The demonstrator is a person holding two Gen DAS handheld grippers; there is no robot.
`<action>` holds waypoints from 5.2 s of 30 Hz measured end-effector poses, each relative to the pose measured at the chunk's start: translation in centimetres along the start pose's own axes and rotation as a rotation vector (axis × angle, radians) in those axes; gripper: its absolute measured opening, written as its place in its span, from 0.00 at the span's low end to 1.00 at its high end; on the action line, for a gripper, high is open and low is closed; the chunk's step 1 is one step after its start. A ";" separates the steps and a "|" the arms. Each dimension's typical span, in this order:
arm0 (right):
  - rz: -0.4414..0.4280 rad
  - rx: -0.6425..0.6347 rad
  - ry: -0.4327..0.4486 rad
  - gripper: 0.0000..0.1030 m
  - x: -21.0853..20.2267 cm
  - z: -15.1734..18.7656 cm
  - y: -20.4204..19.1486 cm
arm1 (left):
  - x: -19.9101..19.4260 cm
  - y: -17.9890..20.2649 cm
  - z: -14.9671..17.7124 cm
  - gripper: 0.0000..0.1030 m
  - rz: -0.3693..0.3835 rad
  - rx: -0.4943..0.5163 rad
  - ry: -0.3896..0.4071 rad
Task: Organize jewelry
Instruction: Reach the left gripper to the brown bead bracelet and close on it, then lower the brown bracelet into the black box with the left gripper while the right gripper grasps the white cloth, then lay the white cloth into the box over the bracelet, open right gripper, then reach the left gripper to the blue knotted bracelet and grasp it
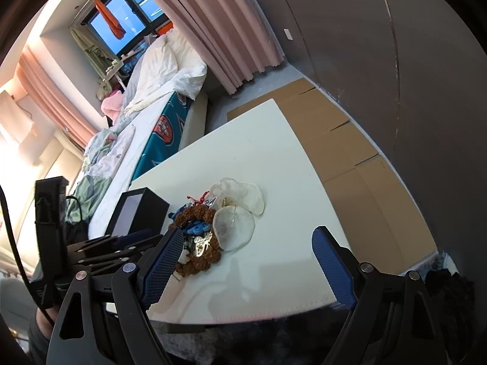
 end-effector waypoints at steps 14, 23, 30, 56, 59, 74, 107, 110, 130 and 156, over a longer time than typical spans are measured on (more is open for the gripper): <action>-0.057 -0.056 -0.040 0.76 2.6 -4.0 -2.1 | 1.5 -1.9 -0.5 0.19 -0.026 -0.033 -0.047; -0.091 -0.097 -0.112 0.67 5.2 -5.0 -4.9 | -2.4 -2.1 -0.8 0.19 -0.012 -0.062 0.030; -0.022 -0.114 -0.223 0.67 9.0 -3.4 -5.2 | -6.1 -2.0 -2.4 0.19 0.006 -0.054 0.109; -0.168 -0.063 -0.023 0.03 0.3 -5.2 -9.3 | -13.9 -5.6 -2.5 0.19 -0.053 0.017 0.266; -0.207 -0.060 -0.005 0.03 -0.1 -5.3 -11.0 | -14.2 -6.3 -2.4 0.19 -0.055 0.005 0.267; -0.318 -0.107 -0.031 0.03 1.6 -3.9 -18.9 | -13.5 -11.0 -2.1 0.64 -0.041 -0.137 0.269; -0.278 -0.094 -0.114 0.82 1.8 -2.7 -16.3 | -17.6 -8.3 -1.0 0.64 -0.143 -0.020 0.265; -0.246 -0.071 -0.108 0.82 1.3 -3.0 -13.9 | -16.5 -7.4 -1.3 0.64 -0.126 -0.003 0.246; -0.121 0.088 -0.105 0.82 0.9 -4.0 -3.1 | -5.7 -0.3 -3.7 0.64 -0.017 0.132 0.076; -0.115 0.109 -0.208 0.82 4.7 -3.8 -0.5 | 5.5 1.4 -2.7 0.25 -0.041 0.252 -0.191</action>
Point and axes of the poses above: each gripper's, at about its wrist camera, not at the fingertips, and x roughly the way its jaws point, y to its right, z to its underside, the point moved 6 cm from there along x, roughly the way its jaws point, and after that the axes turned 13 degrees about z, right-handed, at the moved point
